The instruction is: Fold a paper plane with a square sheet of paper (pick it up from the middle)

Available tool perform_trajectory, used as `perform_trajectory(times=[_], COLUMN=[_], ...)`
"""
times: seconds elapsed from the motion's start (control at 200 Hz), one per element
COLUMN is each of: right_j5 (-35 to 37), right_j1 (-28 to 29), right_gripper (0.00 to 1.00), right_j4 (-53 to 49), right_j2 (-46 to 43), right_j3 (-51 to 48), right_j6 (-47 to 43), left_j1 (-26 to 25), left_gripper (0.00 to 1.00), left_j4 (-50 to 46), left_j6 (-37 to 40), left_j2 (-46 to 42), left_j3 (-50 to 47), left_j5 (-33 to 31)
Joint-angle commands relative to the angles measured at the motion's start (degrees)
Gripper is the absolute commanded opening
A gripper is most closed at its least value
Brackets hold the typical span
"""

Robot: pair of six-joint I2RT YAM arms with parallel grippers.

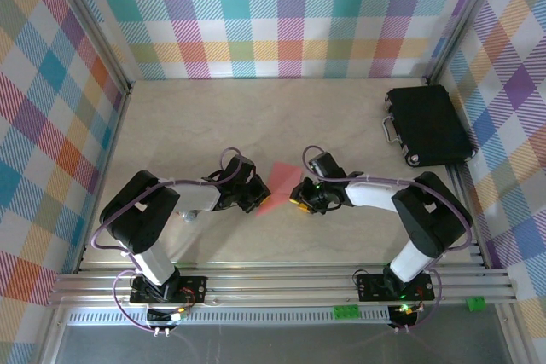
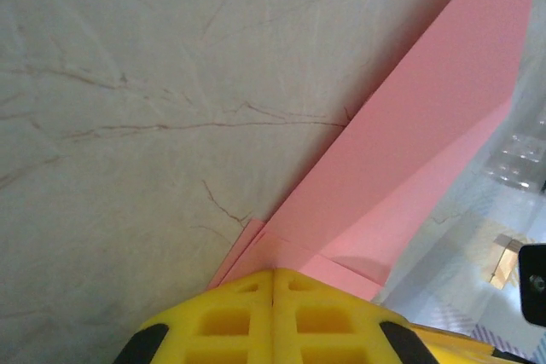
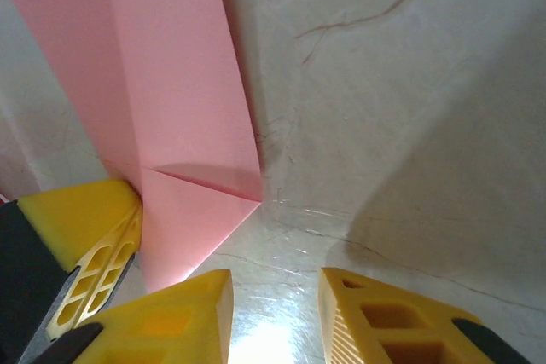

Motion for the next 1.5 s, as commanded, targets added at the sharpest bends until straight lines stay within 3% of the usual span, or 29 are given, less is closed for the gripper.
perform_trajectory(times=[0.0, 0.52, 0.88, 1.05, 1.225, 1.495], right_j5=[0.59, 0.09, 1.1, 1.31, 2.8, 6.62], right_j1=[0.31, 0.37, 0.32, 0.39, 0.34, -0.79], right_gripper=[0.33, 0.26, 0.25, 0.17, 0.06, 0.04], right_j4=[1.3, 8.11, 11.51, 10.7, 8.27, 1.73], right_j2=[1.33, 5.72, 3.83, 3.23, 1.32, -5.83], right_j3=[2.43, 2.95, 1.14, 0.94, 0.8, -0.42], right_j6=[0.98, 3.22, 4.35, 4.02, 3.44, 3.4], left_j1=[-0.51, 0.02, 0.11, 0.27, 0.19, -3.06], left_gripper=[0.05, 0.03, 0.04, 0.05, 0.18, 0.48], left_j4=[-5.7, -5.19, -5.42, -5.62, -6.73, -16.67], left_j6=[-3.12, -3.64, -3.35, -2.69, 4.78, 28.09], left_j2=[1.87, 2.1, 1.57, 0.99, -2.24, -11.97], left_j3=[-1.96, -2.67, -2.84, -2.62, -0.27, 5.49], left_j5=[-0.39, 0.21, -0.14, -0.21, 0.2, -6.2])
